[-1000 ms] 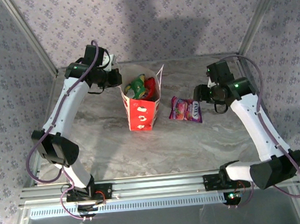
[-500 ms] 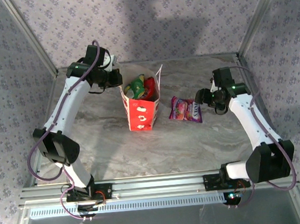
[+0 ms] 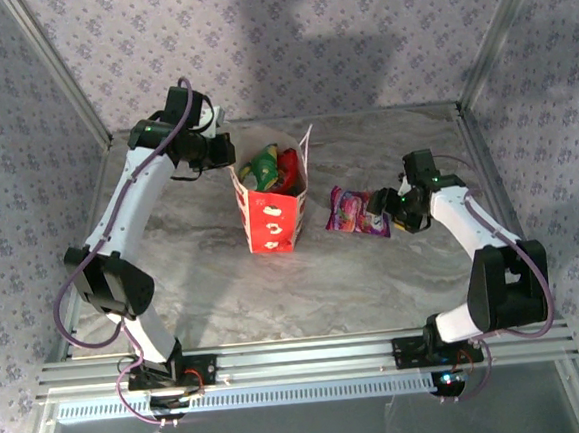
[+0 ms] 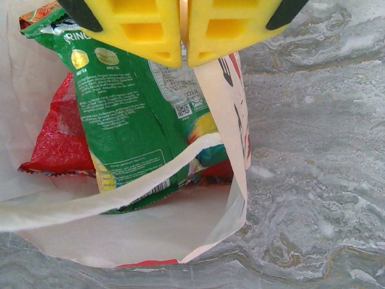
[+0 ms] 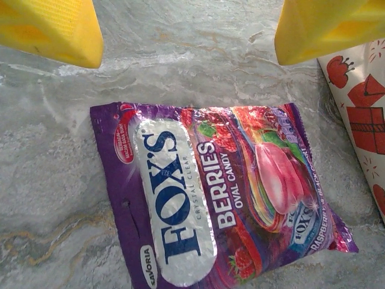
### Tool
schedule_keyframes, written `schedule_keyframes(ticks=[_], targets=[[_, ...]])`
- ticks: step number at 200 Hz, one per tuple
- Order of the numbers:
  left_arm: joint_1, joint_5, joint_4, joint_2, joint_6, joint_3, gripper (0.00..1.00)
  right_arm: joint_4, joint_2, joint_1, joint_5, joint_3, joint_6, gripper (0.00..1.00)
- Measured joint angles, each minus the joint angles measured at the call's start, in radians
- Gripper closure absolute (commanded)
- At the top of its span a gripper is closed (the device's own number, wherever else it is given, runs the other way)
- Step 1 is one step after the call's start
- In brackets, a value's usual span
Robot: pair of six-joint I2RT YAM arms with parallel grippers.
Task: Place the snacks into the paper bag
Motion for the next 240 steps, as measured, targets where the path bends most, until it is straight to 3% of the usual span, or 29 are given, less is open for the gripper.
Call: schedule_keyframes(ticks=[136,240], targets=[[0.0,0.004,0.007,0.01,0.0,0.003,0.89,0.127,0.01,0.06,-0.015,-0.113,0.118,0.16],[0.003,0.009,0.011,0.015,0.017,0.003,0.89,0.36,0.016,0.164,0.061,-0.231,0.431,0.14]])
